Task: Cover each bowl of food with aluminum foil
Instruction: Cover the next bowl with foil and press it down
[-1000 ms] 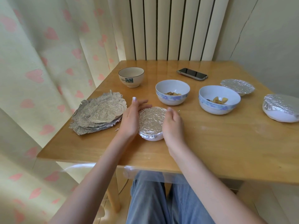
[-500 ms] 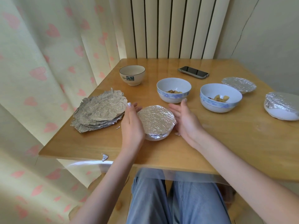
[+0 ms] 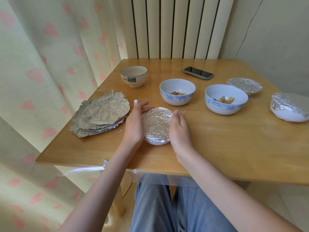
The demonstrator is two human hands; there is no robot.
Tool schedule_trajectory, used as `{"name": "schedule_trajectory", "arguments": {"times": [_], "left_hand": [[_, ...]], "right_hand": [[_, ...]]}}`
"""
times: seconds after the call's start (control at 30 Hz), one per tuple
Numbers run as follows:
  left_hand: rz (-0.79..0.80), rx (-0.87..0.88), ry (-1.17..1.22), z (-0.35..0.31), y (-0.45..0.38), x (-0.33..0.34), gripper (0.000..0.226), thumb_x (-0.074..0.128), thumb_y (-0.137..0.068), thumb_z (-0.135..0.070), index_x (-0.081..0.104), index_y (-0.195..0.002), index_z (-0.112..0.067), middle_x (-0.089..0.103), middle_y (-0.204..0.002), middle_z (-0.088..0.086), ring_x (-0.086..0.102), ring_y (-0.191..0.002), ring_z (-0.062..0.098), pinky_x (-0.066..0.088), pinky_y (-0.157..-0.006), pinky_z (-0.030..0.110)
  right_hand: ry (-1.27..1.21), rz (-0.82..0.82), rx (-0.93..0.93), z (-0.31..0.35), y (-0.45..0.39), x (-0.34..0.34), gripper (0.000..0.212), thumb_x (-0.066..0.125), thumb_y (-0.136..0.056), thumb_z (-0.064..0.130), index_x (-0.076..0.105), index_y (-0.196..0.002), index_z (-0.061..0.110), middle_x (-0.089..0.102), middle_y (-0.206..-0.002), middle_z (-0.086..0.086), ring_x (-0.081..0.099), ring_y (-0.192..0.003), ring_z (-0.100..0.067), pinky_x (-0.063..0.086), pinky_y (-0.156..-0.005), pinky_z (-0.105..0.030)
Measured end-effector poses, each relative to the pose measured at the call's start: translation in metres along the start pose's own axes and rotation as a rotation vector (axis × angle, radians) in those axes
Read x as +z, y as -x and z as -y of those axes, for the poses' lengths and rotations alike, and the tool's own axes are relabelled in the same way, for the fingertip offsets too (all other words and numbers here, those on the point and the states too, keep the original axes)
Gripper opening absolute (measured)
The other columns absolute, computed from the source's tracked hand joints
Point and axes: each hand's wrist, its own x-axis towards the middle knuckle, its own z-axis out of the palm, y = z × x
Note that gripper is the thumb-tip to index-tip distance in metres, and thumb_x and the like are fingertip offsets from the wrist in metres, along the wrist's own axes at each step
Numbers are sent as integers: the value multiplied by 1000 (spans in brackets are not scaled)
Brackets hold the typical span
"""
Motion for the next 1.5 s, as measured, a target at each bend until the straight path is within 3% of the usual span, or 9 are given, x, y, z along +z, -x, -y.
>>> {"name": "schedule_trajectory", "arguments": {"times": [0.2,0.37,0.5,0.73,0.9,1.03,1.27,1.4,1.5], "left_hand": [[-150,-2,15,-5,16,5,56,16,-105,-46,60,-126,-19,67,-115,-5,58,-112,12,41,-86,14],[-82,21,24,3,7,-10,67,20,-93,-66,52,-133,-23,61,-129,-7,50,-126,5,32,-114,36],[13,4,131,-3,-4,-11,57,18,-103,-51,49,-135,-17,58,-130,-4,49,-125,4,36,-110,27],[37,-83,211,-6,-1,-2,57,16,-105,-45,54,-128,-10,68,-102,4,69,-80,5,54,-68,20],[-88,-91,178,-5,4,3,53,18,-104,-50,58,-121,-19,69,-99,-2,67,-94,16,51,-91,37],[-125,-130,116,-4,9,2,48,20,-100,-60,61,-104,-34,68,-101,-6,64,-106,21,44,-103,46],[17,-17,54,-12,1,-20,63,20,-92,-67,47,-134,-28,60,-133,0,50,-129,13,33,-113,37],[122,61,-108,-14,0,-12,58,19,-81,-79,59,-110,-50,67,-123,-6,54,-124,10,35,-112,45],[109,40,-135,-15,1,-9,64,18,-83,-77,65,-107,-40,72,-111,-5,62,-113,15,43,-104,47]], "right_hand": [[-111,126,119,4,-10,-5,54,20,-98,56,58,-124,27,54,-132,6,50,-120,-11,38,-103,-30],[-229,73,170,6,-15,-21,66,17,-96,61,48,-136,19,48,-142,2,42,-132,-12,27,-115,-36],[-161,14,152,10,2,-16,56,20,-101,49,39,-144,18,40,-148,4,37,-135,-12,27,-106,-25],[-190,-90,175,4,4,12,45,25,-102,44,50,-131,21,50,-111,7,44,-104,-12,31,-92,-27],[-60,-179,82,1,-2,16,45,23,-103,39,59,-99,13,52,-84,2,50,-88,-22,39,-85,-33],[85,-120,28,2,-8,9,49,22,-103,38,43,-65,16,42,-62,3,46,-76,-22,38,-74,-34],[387,11,-213,16,-19,-17,42,27,-103,35,44,-70,16,50,-72,0,47,-78,-22,25,-63,-33],[465,135,-343,21,-26,-3,46,30,-103,32,61,-94,-1,63,-83,-9,55,-85,-24,37,-75,-34],[481,150,-355,17,-28,2,46,32,-103,30,51,-77,-2,51,-64,-9,50,-73,-28,30,-66,-38]]}}
